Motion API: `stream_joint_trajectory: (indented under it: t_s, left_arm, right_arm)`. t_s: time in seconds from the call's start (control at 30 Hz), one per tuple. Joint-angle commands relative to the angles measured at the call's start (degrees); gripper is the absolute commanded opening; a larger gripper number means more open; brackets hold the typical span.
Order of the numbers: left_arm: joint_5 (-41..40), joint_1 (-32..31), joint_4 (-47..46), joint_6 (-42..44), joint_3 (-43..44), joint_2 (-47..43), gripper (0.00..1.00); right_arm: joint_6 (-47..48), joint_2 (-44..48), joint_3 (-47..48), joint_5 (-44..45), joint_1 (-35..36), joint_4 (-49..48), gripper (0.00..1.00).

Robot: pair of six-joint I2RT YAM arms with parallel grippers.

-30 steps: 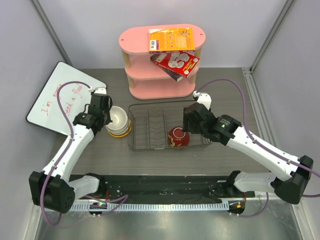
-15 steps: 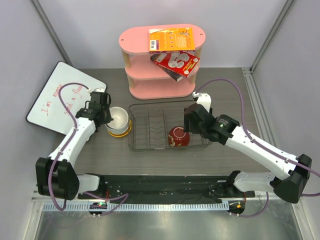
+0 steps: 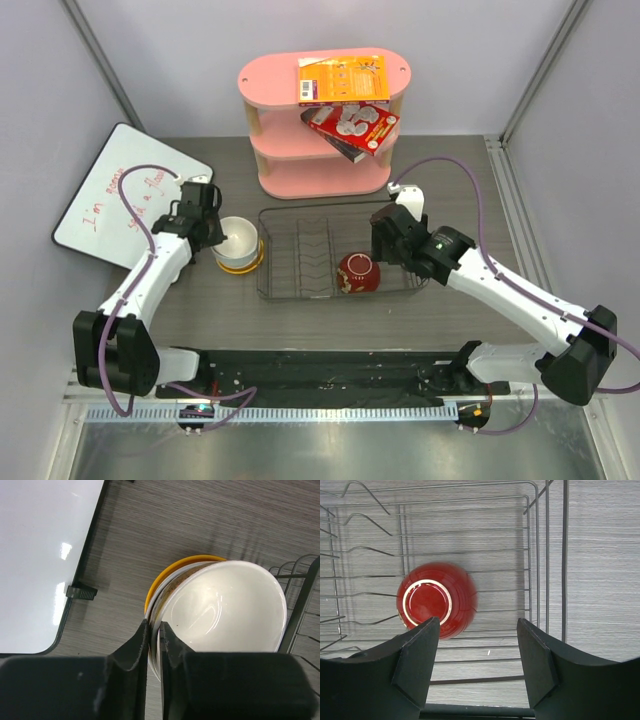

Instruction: Unload the bowls from the dish rack

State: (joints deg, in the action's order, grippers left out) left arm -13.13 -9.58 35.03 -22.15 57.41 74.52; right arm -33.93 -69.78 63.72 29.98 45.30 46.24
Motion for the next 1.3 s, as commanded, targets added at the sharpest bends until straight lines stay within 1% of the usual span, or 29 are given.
stream_joint_trajectory:
  t_s: [0.0, 0.03, 0.3, 0.67, 0.93, 1.03, 1.27]
  left_arm:
    - [1.7, -0.17, -2.24, -0.96, 1.48, -1.05, 0.07]
    - [1.61, -0.17, -1.98, -0.96, 1.65, -0.87, 0.0]
    - [0.12, -0.17, -1.89, -0.79, 2.36, -1.66, 0.0]
    - [2.66, -0.08, -0.66, -3.25, 3.32, -3.06, 0.0]
    - [3.46, -0.08, 1.8, -3.95, 6.49, -3.24, 0.0]
    - [3.63, -0.08, 1.89, -4.13, 6.05, -3.59, 0.0]
    - [5.22, -0.08, 0.84, -5.8, 1.57, -4.29, 0.0]
  right_arm:
    - [0.1, 0.52, -0.62, -0.18, -0.21, -2.38, 0.69]
    - [0.01, 0.61, -0.71, -0.18, -0.21, -2.21, 0.69]
    - [-0.96, 1.31, -1.14, -0.71, -0.21, -2.55, 0.69]
    - [-0.35, -0.62, 0.79, -1.24, -0.39, -2.29, 0.69]
    - [-0.26, -0.45, 1.49, -1.32, -0.47, -1.68, 0.7]
    - [-0.52, -0.18, 1.32, -1.41, -0.56, -1.5, 0.7]
    - [-0.78, 0.26, 0.96, -1.68, -0.56, -1.24, 0.7]
